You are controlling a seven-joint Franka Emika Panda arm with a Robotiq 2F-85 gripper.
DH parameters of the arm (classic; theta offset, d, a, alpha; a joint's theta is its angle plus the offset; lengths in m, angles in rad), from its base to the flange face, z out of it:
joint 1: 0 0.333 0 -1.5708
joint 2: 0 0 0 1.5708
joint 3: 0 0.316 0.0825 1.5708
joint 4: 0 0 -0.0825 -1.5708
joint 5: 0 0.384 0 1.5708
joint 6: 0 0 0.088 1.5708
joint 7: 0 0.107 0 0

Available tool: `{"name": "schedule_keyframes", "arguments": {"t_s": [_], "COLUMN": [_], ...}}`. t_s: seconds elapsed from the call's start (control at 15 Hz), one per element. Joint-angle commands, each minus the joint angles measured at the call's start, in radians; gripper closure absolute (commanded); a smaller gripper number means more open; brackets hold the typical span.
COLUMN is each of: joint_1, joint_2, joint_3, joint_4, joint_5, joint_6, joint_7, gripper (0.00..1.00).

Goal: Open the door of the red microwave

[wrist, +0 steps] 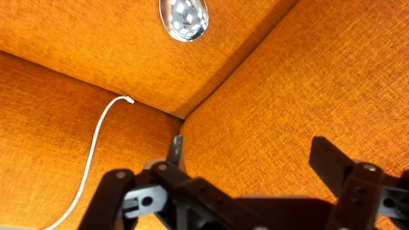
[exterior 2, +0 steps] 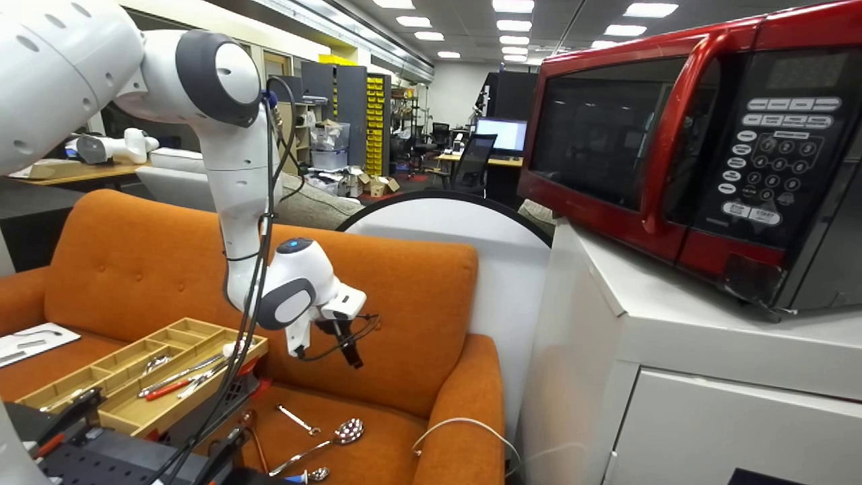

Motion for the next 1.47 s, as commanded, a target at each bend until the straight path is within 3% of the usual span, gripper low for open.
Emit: {"name": "schedule_keyframes", "arguments": {"t_s": [0.0,0.27,0.4,0.6,0.87,0.93,1.07,1.4], "joint_1": [0.041,0.197,0.308,0.472,0.66,0.586,0.644,0.652], "joint_2": [-0.015,-0.063,-0.093,-0.115,-0.11,-0.111,-0.111,-0.109], "joint_3": [-0.036,-0.197,-0.316,-0.472,-0.624,-0.565,-0.606,-0.616], "joint_4": [0.015,0.06,0.04,-0.013,-0.116,-0.076,-0.108,-0.112], "joint_5": [0.083,0.276,0.307,0.374,0.451,0.428,0.439,0.439], "joint_6": [0.0,0.001,0.0,-0.003,-0.005,-0.005,-0.005,-0.006], "joint_7": [0.004,0.025,0.088,0.148,0.252,0.201,0.239,0.249], "gripper": [0.0,0.0,0.0,0.0,0.0,0.0,0.0,0.0]}}
